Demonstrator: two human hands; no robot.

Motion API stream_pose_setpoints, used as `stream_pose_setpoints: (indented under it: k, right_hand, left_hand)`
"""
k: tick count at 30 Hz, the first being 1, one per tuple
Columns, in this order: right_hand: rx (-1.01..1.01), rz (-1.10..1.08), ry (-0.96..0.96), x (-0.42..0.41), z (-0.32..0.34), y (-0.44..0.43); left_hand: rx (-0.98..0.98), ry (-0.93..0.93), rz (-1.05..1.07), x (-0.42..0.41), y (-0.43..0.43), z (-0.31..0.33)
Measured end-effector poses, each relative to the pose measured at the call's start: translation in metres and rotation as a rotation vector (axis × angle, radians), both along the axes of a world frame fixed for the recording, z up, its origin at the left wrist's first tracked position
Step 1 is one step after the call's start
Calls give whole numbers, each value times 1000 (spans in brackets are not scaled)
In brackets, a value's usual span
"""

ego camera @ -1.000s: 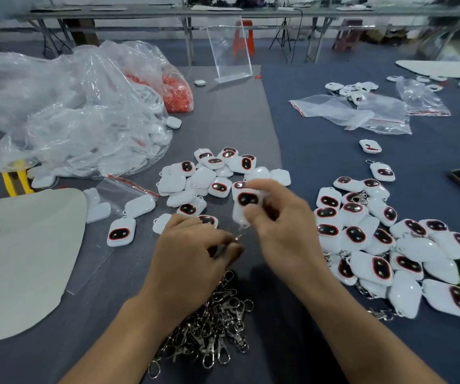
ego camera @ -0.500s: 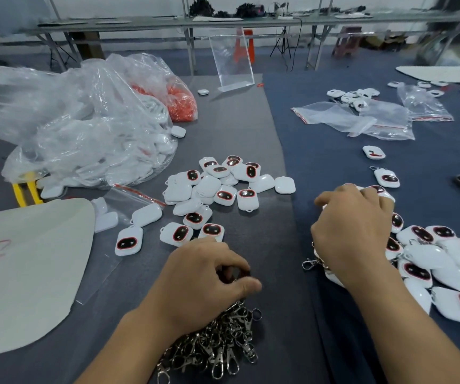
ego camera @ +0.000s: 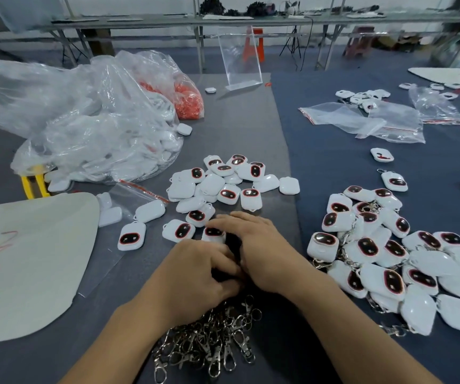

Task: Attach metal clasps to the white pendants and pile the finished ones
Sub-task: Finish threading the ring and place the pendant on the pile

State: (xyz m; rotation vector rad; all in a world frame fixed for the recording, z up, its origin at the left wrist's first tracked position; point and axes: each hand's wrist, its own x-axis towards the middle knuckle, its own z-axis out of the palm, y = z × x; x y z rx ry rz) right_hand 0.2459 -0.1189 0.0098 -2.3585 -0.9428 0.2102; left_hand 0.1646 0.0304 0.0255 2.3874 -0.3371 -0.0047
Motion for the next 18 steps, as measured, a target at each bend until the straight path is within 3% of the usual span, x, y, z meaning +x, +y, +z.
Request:
stream_pose_setpoints:
  k: [10, 14, 18]
  right_hand:
    - [87, 19, 84, -6, 7, -9]
    - [119, -136, -4, -11, 6, -4]
    - [238, -295, -29, -16, 3, -10]
  left_hand:
    - [-68, 117, 131, 3, 6, -1]
    - [-141, 141, 171, 5, 9, -1]
    - [-386, 174, 281, 6, 12, 1]
